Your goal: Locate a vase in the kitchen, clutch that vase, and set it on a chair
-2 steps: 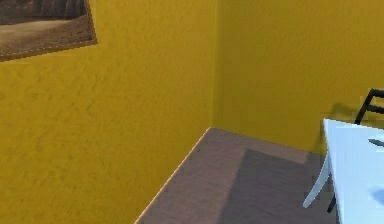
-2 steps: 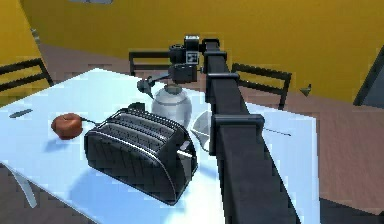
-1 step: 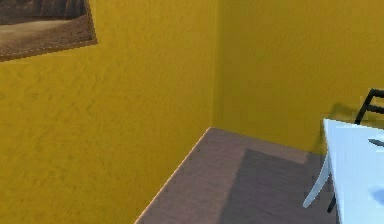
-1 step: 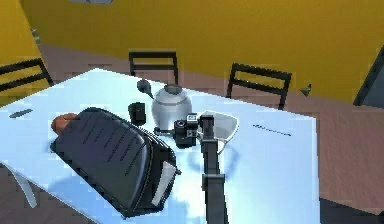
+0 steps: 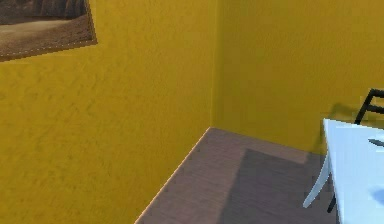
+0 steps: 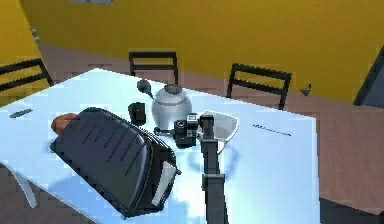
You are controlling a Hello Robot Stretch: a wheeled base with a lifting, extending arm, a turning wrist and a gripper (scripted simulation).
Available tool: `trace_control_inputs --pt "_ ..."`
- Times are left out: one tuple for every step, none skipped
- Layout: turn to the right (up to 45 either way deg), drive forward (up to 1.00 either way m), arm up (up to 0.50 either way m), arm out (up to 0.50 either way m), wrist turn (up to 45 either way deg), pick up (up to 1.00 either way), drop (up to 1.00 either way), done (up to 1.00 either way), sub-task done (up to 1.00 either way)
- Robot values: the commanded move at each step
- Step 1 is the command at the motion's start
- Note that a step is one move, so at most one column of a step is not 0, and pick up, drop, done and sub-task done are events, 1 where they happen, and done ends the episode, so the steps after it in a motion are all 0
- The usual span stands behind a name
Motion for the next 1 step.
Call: trace_control_inputs --pt "0.0 0.00 0.10 0.00 0.0 0.00 0.00 0.00 0.00"
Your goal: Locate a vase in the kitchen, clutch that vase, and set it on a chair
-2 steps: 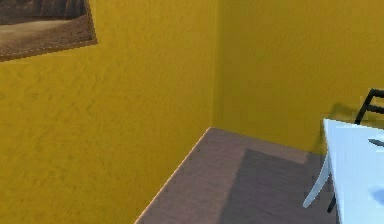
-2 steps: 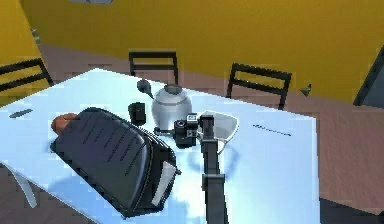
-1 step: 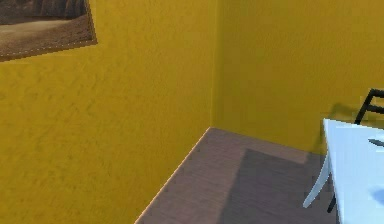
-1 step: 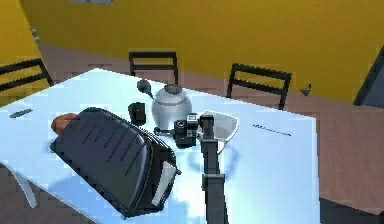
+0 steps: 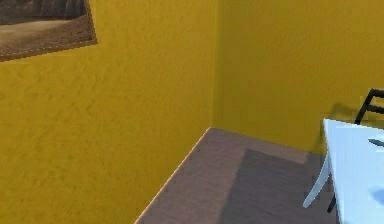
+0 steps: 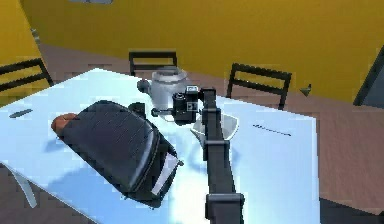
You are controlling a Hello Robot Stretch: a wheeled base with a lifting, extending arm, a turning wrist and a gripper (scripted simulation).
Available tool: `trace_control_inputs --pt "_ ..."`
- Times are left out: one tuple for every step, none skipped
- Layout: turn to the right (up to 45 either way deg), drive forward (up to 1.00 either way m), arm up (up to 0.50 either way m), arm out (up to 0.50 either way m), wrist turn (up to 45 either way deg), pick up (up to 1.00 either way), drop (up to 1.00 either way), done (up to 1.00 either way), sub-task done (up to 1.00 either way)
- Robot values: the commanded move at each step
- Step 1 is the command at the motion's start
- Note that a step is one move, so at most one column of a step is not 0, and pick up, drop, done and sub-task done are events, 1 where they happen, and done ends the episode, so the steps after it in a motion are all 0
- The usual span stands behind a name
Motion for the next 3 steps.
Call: trace_control_inputs --pt "0.0 0.00 0.14 0.00 0.0 0.00 0.00 0.00 0.00" --pt "0.0 0.00 0.00 0.00 -45.0 0.00 0.00 0.00 0.00" --pt "0.0 0.00 0.00 0.00 -45.0 0.00 0.00 0.00 0.00"
